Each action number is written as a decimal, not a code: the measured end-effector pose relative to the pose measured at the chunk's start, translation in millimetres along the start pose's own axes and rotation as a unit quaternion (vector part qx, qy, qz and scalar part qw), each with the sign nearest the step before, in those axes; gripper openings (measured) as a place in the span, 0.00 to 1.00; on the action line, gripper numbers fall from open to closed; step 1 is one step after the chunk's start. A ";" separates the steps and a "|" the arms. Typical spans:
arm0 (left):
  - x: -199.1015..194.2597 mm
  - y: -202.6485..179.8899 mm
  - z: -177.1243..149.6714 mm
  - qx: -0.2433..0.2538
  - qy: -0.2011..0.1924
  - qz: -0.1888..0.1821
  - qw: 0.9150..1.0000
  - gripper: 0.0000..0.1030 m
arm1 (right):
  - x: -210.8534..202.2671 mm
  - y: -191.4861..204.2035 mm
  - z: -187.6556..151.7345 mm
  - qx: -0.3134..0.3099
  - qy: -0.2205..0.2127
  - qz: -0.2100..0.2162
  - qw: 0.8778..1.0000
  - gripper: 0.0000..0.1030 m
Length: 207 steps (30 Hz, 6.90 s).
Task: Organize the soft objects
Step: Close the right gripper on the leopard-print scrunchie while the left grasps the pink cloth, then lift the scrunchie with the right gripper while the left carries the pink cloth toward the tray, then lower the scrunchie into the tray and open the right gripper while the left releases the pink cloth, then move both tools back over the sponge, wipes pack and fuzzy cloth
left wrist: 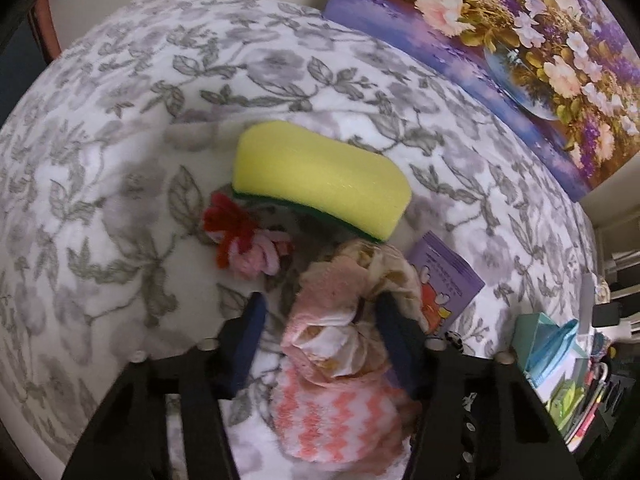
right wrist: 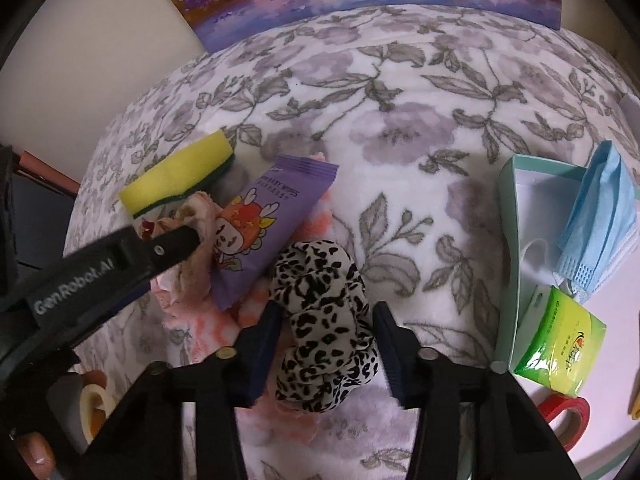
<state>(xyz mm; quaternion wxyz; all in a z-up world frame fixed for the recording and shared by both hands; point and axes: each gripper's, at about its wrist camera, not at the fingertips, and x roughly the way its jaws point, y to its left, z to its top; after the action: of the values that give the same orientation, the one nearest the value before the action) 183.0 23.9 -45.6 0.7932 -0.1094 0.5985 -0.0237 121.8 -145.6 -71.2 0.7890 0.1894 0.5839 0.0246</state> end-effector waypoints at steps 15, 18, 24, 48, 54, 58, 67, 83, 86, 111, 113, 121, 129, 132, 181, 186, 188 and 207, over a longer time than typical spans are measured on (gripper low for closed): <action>-24.5 4.4 1.8 -0.009 -0.025 -0.030 0.999 0.09 | -20.3 -5.2 0.4 0.010 -0.009 0.013 1.000 0.27; -34.6 3.2 3.6 -0.004 -0.035 -0.033 0.999 0.09 | -29.6 -6.2 1.1 0.013 -0.015 0.018 1.000 0.26; -65.0 1.9 5.7 -0.001 -0.068 -0.041 0.997 0.09 | -64.4 -8.2 1.7 0.020 -0.050 0.034 0.998 0.26; -120.8 -80.9 -34.7 0.088 -0.102 -0.073 0.988 0.09 | -138.0 -106.4 -11.5 0.110 -0.100 -0.063 0.987 0.27; -121.9 -119.4 -56.2 0.130 -0.092 -0.088 0.983 0.09 | -151.5 -141.6 -23.4 0.138 -0.105 -0.084 0.981 0.27; -119.7 -143.8 -69.3 0.157 -0.084 -0.094 0.980 0.09 | -158.6 -162.5 -30.7 0.153 -0.107 -0.092 0.978 0.27; -94.3 -203.5 -110.2 0.245 -0.045 -0.097 0.964 0.09 | -146.7 -198.2 -41.1 0.187 -0.085 -0.109 0.973 0.27; -12.5 -249.6 -147.7 0.306 0.032 -0.082 0.948 0.09 | -102.5 -226.1 -48.0 0.217 -0.027 -0.112 0.969 0.27; -7.0 -249.1 -146.4 0.300 0.037 -0.084 0.950 0.09 | -99.8 -227.6 -48.8 0.218 -0.025 -0.109 0.969 0.27; -26.3 -220.9 -117.8 0.231 0.057 -0.060 0.969 0.72 | -128.0 -223.2 -45.0 0.214 -0.043 -0.124 0.968 0.62; -30.4 -216.4 -114.0 0.223 0.051 -0.057 0.972 0.77 | -131.1 -222.4 -44.7 0.213 -0.048 -0.122 0.968 0.66; -27.7 -195.6 -104.5 0.193 0.036 -0.022 0.980 0.87 | -128.0 -220.4 -45.1 0.204 -0.046 -0.124 0.970 0.98; -13.8 -169.6 -92.0 0.157 0.044 0.011 0.986 0.87 | -116.9 -218.5 -46.9 0.192 -0.030 -0.140 0.971 1.00; -12.8 -160.4 -85.8 0.142 0.045 0.009 0.989 0.87 | -115.7 -216.1 -46.8 0.188 -0.029 -0.141 0.972 1.00; -62.1 55.9 -10.0 -0.054 -0.028 0.073 0.995 0.88 | -53.0 5.3 -23.3 0.015 -0.035 -0.069 0.997 1.00; -56.1 65.4 -7.3 -0.066 -0.026 0.070 0.995 0.90 | -36.2 16.8 -22.4 0.003 -0.023 -0.060 0.998 1.00; -53.9 69.3 -5.9 -0.074 -0.026 0.066 0.995 1.00 | -27.8 20.1 -21.8 -0.001 -0.016 -0.058 0.998 1.00; -26.9 85.1 8.1 -0.085 0.004 0.063 0.994 1.00 | 30.1 47.4 -16.1 -0.027 0.015 -0.039 0.999 1.00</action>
<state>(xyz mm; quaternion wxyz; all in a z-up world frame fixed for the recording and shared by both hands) 175.2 112.6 -35.3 0.7787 -0.1379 0.6073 0.0767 125.0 -89.4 -87.1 0.7853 0.1450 0.6018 0.0126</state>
